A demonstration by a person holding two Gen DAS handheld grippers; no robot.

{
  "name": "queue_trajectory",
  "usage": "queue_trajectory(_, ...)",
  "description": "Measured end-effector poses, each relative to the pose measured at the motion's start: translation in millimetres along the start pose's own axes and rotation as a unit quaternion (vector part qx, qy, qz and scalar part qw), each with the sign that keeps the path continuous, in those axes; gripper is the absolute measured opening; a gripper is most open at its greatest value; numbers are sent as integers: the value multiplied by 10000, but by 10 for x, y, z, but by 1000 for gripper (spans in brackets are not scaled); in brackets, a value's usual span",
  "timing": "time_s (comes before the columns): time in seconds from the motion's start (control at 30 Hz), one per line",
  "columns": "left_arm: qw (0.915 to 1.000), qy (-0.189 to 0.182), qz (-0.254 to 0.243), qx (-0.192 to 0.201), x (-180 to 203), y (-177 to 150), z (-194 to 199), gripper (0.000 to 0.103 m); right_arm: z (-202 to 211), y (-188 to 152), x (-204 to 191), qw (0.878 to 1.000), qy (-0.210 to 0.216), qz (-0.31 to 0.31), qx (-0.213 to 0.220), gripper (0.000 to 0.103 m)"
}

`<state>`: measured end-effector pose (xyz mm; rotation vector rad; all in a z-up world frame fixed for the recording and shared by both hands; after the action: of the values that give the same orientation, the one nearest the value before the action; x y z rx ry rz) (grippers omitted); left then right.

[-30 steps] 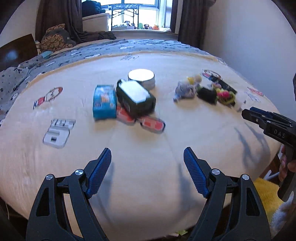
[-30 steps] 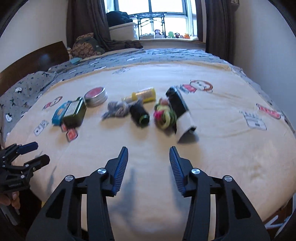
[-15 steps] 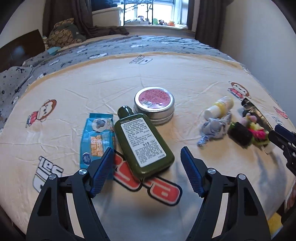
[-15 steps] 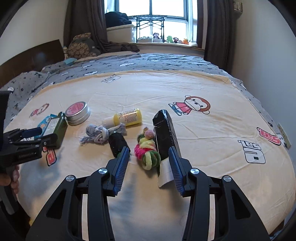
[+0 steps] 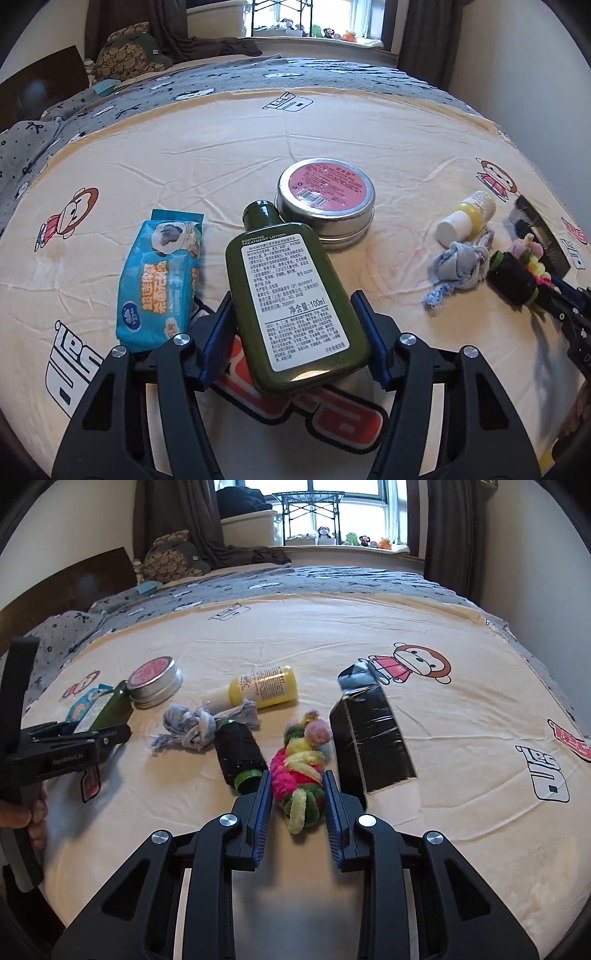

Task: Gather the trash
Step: 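Grasp the dark green bottle with the left tool while the right tool grasps the fuzzy hair tie, then lower both tools to the bin and release the bottle and hair tie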

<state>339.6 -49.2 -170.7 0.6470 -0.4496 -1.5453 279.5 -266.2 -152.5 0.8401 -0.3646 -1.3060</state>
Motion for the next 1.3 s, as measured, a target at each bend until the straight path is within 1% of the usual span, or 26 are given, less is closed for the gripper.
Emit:
queue_trajectory(0.13,9997,-154,-34,169,-22,-69,193,53,172,16,-66,9997,-142,142,138,27)
queue_trajectory(0.2,9993,-155,-99,314,-27,-106,333,52,288,28,-112,9994,-173,207,226,27)
queue_trajectory(0.27,9987,-170,-158,449,-28,-154,482,51,396,28,-160,9992,-159,255,277,27)
queue_trajectory(0.43,9960,-365,-300,757,8,-347,891,51,688,-87,-359,9983,-72,430,379,27)
queue_trajectory(0.57,9931,-580,-361,952,9,-569,1206,51,918,-281,-548,9976,88,533,436,27)
queue_trajectory(0.63,9915,-658,-453,1023,15,-712,1361,51,1057,-432,-655,9971,183,569,471,27)
queue_trajectory(0.8,9874,-849,-686,1149,63,-1126,1711,51,1273,-782,-798,9973,398,433,451,27)
queue_trajectory(0.93,9850,-1086,-737,1121,102,-1468,1913,51,1380,-1092,-876,9977,513,316,312,27)
queue_trajectory(1.07,9841,-1289,-739,973,148,-1773,2006,51,1417,-1378,-940,9980,580,194,144,27)
queue_trajectory(1.13,9842,-1373,-731,849,169,-1916,2016,51,1406,-1527,-949,9977,681,15,26,27)
queue_trajectory(1.2,9842,-1453,-753,681,197,-2067,1992,51,1401,-1579,-952,9976,697,-46,-20,27)
queue_trajectory(1.3,9839,-1518,-840,430,250,-2288,1928,51,1330,-1777,-954,9964,774,-221,-257,27)
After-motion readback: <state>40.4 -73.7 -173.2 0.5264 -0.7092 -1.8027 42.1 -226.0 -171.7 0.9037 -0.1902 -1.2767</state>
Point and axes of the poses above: each gripper's, at about its wrist camera, not at the fingertips, and z roughly against the way its jaws point, x to its right, y to its top, the point moved 6 cm from there along -z, roughly the way its jaws point, and after that the axes turned 12 degrees about y, right-handed, at the moved point
